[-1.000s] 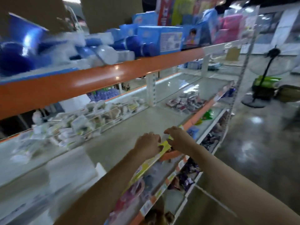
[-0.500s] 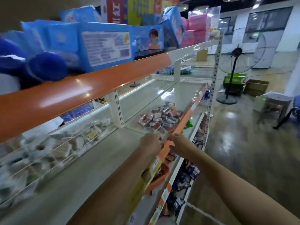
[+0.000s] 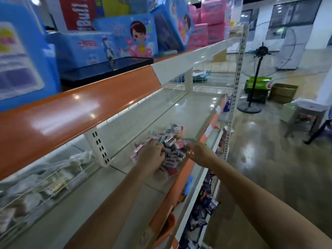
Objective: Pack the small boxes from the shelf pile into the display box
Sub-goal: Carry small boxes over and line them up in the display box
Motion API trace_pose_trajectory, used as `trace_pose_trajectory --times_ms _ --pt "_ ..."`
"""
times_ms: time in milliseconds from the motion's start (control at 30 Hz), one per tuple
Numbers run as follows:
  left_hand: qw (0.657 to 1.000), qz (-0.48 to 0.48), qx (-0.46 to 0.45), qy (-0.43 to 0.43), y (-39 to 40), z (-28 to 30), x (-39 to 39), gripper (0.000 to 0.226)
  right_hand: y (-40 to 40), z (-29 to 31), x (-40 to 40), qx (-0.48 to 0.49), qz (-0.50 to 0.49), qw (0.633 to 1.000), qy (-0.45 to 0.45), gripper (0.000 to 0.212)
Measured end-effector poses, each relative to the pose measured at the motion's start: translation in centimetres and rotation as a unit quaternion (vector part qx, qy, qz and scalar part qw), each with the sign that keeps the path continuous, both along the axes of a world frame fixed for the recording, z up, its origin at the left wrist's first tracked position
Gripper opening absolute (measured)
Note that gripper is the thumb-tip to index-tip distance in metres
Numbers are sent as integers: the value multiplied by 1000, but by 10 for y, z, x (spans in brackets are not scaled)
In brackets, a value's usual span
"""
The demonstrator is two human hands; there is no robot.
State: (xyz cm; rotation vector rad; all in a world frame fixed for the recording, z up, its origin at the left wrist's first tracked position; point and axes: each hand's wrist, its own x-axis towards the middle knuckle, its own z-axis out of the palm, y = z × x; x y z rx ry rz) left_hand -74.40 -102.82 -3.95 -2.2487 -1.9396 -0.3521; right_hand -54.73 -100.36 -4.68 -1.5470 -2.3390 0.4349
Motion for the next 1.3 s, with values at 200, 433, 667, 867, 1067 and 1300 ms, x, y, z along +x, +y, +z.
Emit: trace_pose_trajectory --times_ms 200,433,667,867,1067,1300 --pt "997 76 -13 22 25 -15 -3 44 65 -2 18 -31 94 992 -74 25" --pt "993 116 11 6 31 -27 1 48 108 -8 27 -51 192 973 -115 18" --pt "990 142 14 17 32 -23 9 48 123 -12 32 -77 227 970 -29 23" --pt "991 133 -7 21 35 -22 4 47 112 -12 31 -152 223 957 102 25" --pt "991 130 -18 10 31 -19 0 42 103 -20 28 -247 210 918 227 25" --pt "989 126 21 -77 -9 -16 8 45 83 -23 13 -328 216 856 336 34"
